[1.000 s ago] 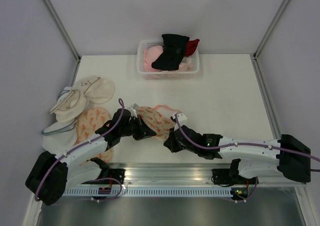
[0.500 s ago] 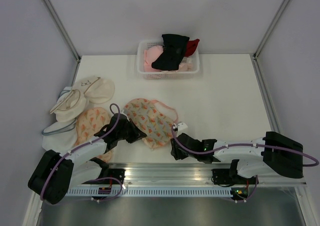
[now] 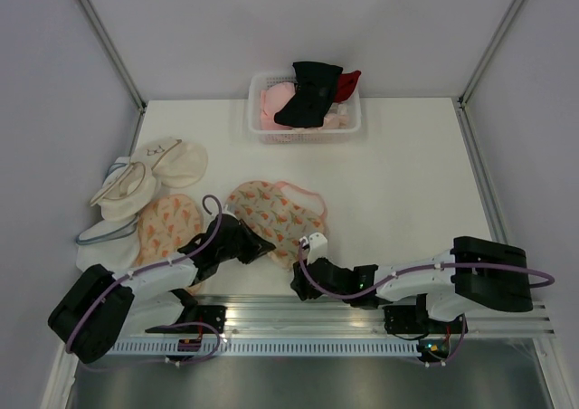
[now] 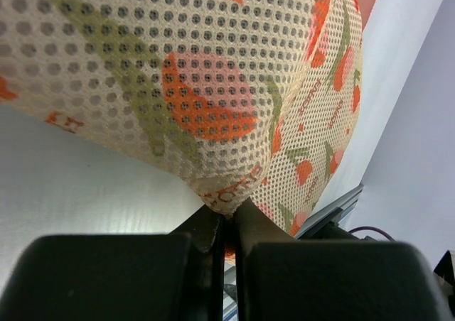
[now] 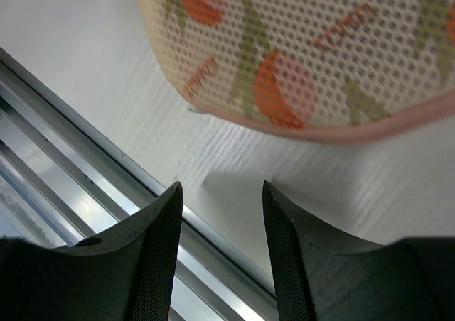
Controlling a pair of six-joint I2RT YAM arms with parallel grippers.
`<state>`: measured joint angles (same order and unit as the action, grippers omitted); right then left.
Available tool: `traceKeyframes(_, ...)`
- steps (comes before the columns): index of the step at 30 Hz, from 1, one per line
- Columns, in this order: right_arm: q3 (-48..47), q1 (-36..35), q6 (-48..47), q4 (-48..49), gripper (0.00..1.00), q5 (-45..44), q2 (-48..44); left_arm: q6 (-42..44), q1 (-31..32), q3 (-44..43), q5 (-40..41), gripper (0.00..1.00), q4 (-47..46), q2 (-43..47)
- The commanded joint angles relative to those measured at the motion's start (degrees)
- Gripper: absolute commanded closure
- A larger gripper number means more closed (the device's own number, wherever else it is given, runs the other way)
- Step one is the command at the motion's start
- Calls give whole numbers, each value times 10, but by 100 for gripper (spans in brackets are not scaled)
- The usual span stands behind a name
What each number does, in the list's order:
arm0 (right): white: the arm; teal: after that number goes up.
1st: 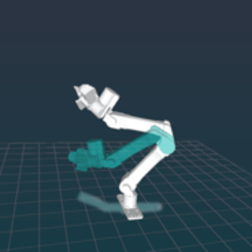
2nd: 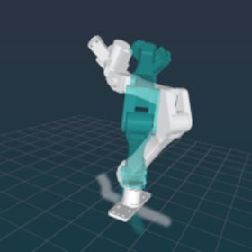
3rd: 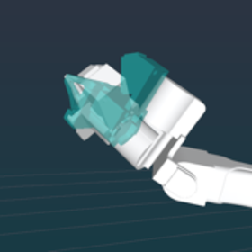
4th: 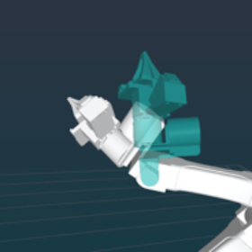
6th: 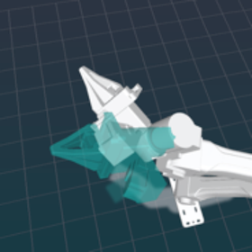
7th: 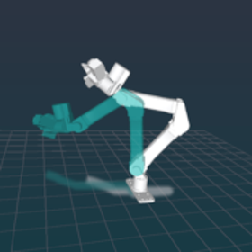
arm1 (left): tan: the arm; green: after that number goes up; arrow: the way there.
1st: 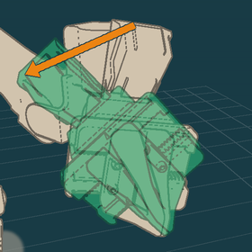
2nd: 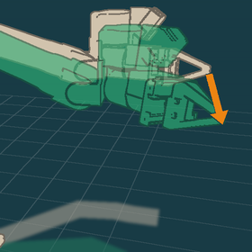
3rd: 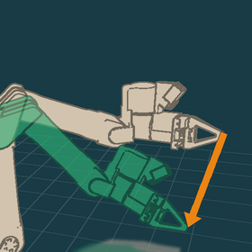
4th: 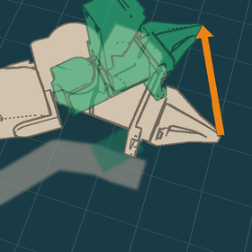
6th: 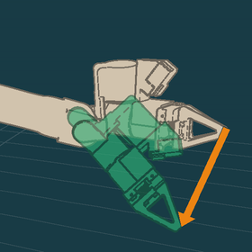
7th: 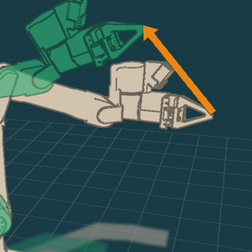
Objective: Unzip the laundry bag and remove the bra
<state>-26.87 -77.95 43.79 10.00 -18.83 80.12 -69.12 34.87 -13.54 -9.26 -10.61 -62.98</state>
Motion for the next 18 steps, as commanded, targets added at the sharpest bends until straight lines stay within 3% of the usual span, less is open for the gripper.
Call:
traceKeyframes(1,-2,-14,25,70,46,-75,37,-83,38,1,59,98,-55,-14)
traceKeyframes(6,-25,-16,37,99,45,-101,93,-118,77,-9,90,98,-60,-38)
traceKeyframes(12,-41,-26,96,50,51,-174,118,-127,78,-8,99,98,-78,-57)
traceKeyframes(15,-55,-29,144,-32,70,-219,116,-125,78,-6,100,98,-77,-51)
traceKeyframes(16,-58,-29,152,-71,84,-229,115,-125,78,-5,101,98,-76,-50)
traceKeyframes(18,-63,-33,178,-98,97,-244,109,-125,78,-6,105,98,-70,-44)
